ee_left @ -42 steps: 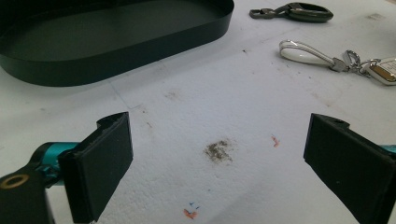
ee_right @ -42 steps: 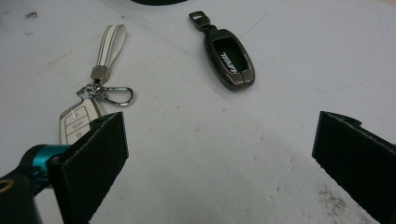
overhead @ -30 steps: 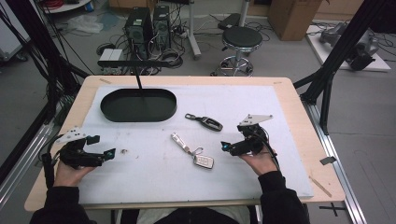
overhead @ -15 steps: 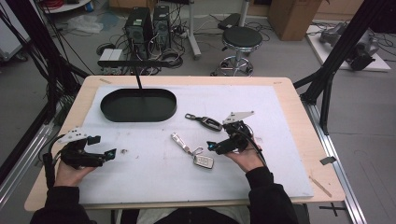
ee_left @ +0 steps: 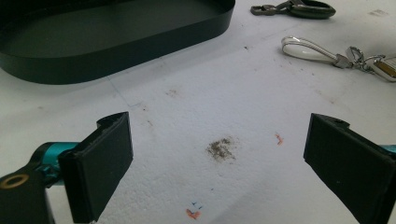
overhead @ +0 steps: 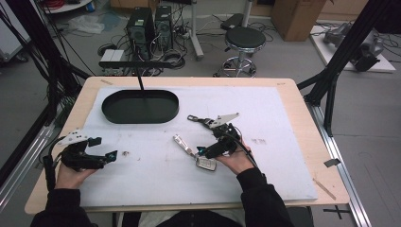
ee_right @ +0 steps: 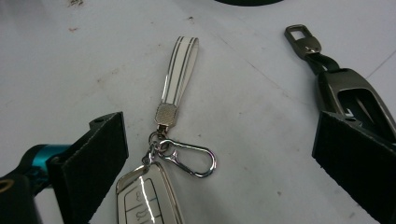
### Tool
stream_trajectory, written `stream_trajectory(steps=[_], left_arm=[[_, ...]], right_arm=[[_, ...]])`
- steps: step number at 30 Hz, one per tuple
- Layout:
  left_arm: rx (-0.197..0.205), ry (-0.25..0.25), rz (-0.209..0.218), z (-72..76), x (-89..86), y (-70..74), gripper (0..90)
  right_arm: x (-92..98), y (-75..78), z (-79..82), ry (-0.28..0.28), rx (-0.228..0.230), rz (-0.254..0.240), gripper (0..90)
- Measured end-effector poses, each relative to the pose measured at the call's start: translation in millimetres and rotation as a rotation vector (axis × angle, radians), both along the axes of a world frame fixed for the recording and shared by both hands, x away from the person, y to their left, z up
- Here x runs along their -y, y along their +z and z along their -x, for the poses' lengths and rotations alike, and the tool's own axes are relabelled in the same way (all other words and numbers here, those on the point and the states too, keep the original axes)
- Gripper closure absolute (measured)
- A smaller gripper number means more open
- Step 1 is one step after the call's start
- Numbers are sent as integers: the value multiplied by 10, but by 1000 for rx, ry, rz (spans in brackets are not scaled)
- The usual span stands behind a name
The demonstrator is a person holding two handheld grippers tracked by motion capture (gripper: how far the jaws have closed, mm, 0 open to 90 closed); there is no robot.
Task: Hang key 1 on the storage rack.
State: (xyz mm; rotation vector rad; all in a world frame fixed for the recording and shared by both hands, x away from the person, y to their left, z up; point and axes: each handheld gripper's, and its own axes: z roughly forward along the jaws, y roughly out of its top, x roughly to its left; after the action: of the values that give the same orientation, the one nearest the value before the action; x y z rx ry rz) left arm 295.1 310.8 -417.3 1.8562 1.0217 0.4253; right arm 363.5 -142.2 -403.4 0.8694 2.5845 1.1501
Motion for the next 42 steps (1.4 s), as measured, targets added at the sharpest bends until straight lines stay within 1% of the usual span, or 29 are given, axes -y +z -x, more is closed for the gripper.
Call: stream_trajectory(steps=[2,3,9,10,11,15,19,21,22,23,24,25,27,29,31,33,34,35,36,38,40,42], left_arm=[[1,-1,1,0,-1,0,85],[1,-1,1,-1,-1,0,86],[-4,-9,-4,-7,10,-11,86],[-4,-9,-4,-8,11,-12,86],[-5,-8,-4,-8,10,-13,86],[-5,-9,3,-7,2,-12,86],[-6,-10,5,-7,4,-14,86],[-7,-9,5,-7,4,-15,86],[-6,-10,6,-7,3,-15,86],[-6,-10,6,-7,3,-15,86],[-5,-9,3,-7,1,-15,86],[-4,-10,3,-7,-2,-14,86],[-5,-11,5,-6,-5,-15,86],[-7,-18,10,-5,-3,-17,86],[-10,-19,10,-4,3,-21,86],[-11,-19,9,-5,3,-23,86],[-11,-19,9,-5,1,-22,86],[-10,-17,12,-5,0,-24,86],[-9,-18,9,-6,-5,-23,86],[-7,-15,9,-4,-5,-24,86],[-4,-14,12,-2,-6,-28,86],[-5,-11,17,-1,-13,-39,86]], right_arm=[[-19,-9,-3,3,3,2,27],[-56,-28,-3,6,-6,8,26],[-144,-72,-25,17,-17,16,27],[-186,-86,-32,23,-26,17,27],[-209,-94,-38,27,-24,17,27],[-282,-111,-51,36,-31,22,27],[-390,-133,-97,47,-40,27,27],[-412,-133,-106,48,-46,31,27],[-467,-140,-130,52,-50,34,27],[-467,-140,-130,52,-50,34,27],[-529,-144,-148,51,-65,40,27],[-529,-144,-148,51,-65,40,27],[-594,-164,-176,57,-65,47,44],[-674,-203,-215,62,-78,68,47],[-717,-221,-240,53,-86,82,52],[-756,-230,-263,44,-91,88,76],[-766,-234,-273,48,-81,95,101],[-785,-234,-277,46,-80,102,157],[-795,-239,-286,56,-77,106,184],[-821,-258,-301,54,-86,116,197],[-837,-278,-310,55,-104,126,248],[-849,-295,-310,54,-106,136,291]])
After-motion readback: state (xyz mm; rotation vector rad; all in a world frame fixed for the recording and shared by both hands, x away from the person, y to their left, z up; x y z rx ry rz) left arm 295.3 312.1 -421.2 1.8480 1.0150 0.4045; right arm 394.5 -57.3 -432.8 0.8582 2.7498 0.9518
